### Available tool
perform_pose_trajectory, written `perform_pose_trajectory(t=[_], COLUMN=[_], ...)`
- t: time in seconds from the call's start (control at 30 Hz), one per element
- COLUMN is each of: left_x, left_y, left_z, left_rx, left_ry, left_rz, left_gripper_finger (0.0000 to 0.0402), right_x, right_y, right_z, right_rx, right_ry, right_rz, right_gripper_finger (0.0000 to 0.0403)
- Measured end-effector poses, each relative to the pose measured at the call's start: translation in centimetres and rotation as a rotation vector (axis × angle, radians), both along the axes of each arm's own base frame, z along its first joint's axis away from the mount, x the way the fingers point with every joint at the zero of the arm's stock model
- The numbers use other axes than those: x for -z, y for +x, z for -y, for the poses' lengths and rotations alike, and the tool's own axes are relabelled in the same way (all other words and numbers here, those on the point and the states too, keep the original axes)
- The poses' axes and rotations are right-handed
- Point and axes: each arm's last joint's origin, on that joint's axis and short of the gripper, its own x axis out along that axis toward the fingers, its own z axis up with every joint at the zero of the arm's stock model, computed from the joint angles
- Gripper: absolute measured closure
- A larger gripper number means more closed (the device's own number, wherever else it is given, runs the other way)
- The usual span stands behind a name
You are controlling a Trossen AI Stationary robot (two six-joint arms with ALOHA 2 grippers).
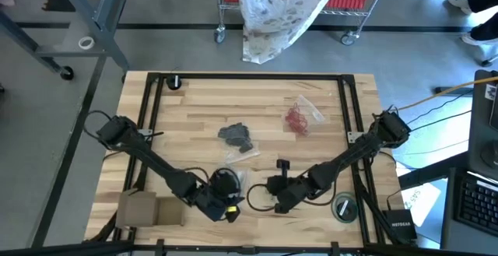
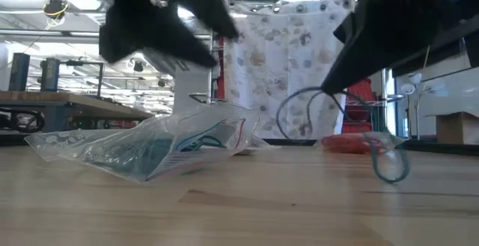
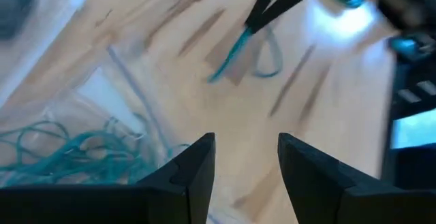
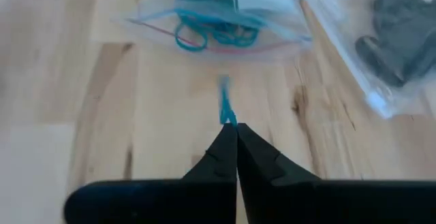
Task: Sort rubber bands
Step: Put the blue rubber band into the transparent zip lock bag
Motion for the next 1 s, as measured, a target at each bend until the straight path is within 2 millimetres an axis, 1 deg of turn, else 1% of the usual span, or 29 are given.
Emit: perform_pose_trajectory(t=[0.1,0.17,0.3,0.53,0.63,0.8,0.9,1.0], left_x=[1.5,2.0,2.5,2.6,3.3,5.1,6.0,6.1], left_y=[0.1,0.0,0.1,0.5,0.7,1.1,1.2,1.2], left_z=[0.0,-0.2,-0.4,-1.1,-1.2,-1.6,-1.8,-1.8], left_rx=[-0.021,-0.047,-0.069,-0.084,-0.090,-0.110,-0.116,-0.109], left_ry=[0.017,0.022,0.025,0.023,0.027,0.031,0.037,0.050], left_rz=[-0.050,-0.073,-0.091,-0.096,-0.116,-0.153,-0.179,-0.187], left_gripper_finger=[0.0249,0.0249,0.0249,0.0249,0.0249,0.0251,0.0278,0.0331], right_x=[0.2,0.2,0.2,0.2,0.2,0.2,0.2,0.1], right_y=[-0.2,-0.2,-0.2,-0.2,-0.2,-0.1,-0.1,-0.1], right_z=[0.1,0.2,0.2,0.2,0.2,0.2,0.2,0.2], right_rx=[0.007,0.015,0.018,0.028,0.028,0.031,0.032,0.035], right_ry=[-0.009,-0.013,-0.014,-0.026,-0.025,-0.023,-0.023,-0.026], right_rz=[-0.020,-0.021,-0.020,-0.010,-0.008,-0.007,-0.006,-0.004], right_gripper_finger=[0.0402,0.0402,0.0402,0.0402,0.0402,0.0402,0.0402,0.0402])
